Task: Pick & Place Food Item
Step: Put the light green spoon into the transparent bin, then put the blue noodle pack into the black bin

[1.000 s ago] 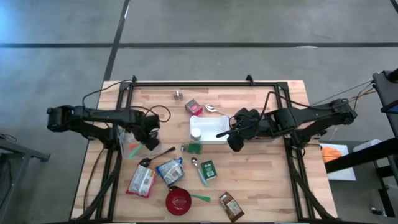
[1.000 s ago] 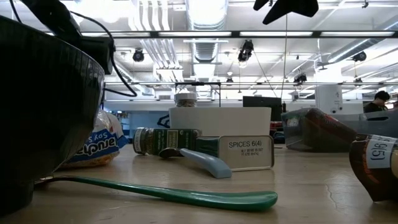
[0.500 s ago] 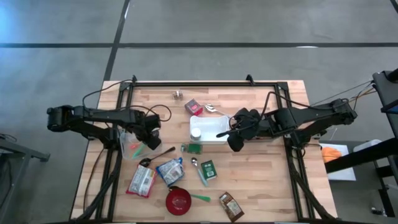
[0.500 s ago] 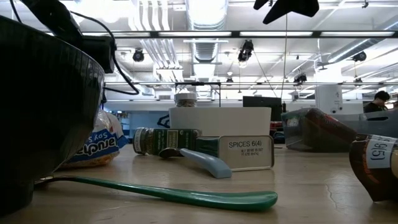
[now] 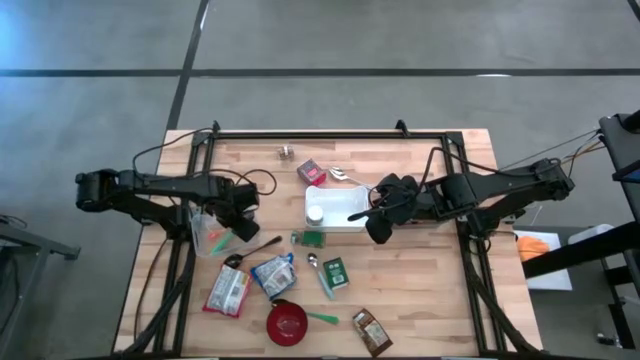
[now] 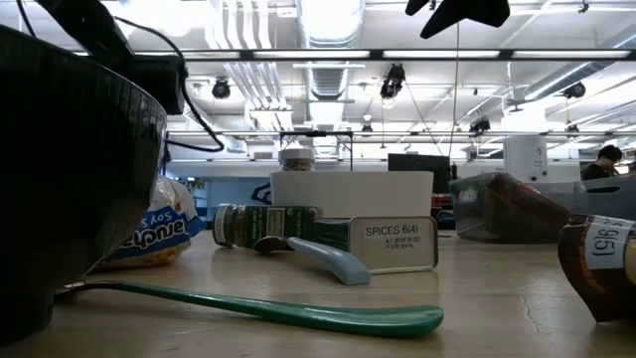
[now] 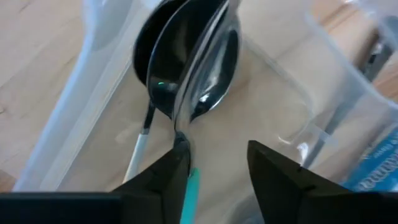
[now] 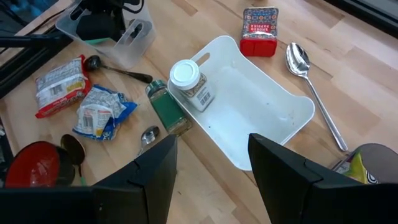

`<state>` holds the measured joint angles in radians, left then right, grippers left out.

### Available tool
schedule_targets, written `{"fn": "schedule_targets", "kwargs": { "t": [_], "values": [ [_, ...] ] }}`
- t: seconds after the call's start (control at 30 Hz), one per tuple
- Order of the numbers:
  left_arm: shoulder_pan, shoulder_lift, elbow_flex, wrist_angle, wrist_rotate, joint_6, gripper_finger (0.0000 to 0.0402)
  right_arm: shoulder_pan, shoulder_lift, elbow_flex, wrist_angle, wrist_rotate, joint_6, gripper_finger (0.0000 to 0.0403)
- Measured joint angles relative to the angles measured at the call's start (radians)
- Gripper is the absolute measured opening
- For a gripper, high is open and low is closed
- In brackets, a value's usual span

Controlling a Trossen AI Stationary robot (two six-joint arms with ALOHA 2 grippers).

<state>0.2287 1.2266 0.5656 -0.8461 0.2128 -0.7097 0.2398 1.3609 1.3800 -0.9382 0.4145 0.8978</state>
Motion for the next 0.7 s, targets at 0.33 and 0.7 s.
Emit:
{"fn": "schedule_targets", "kwargs": {
  "t": [0.33,0.7],
  "values": [
    [0.0,0.0,0.073,-0.086,0.002,0.006,0.0239,0.0,0.0,0.0,-0.001,0.003,0.03,0.0196],
    [-0.001,-0.001,0.213,-0.225,0.002,0.084,0.0254,0.0,0.0,-0.002,-0.01,0.003,0.045,0.0196]
  ]
}}
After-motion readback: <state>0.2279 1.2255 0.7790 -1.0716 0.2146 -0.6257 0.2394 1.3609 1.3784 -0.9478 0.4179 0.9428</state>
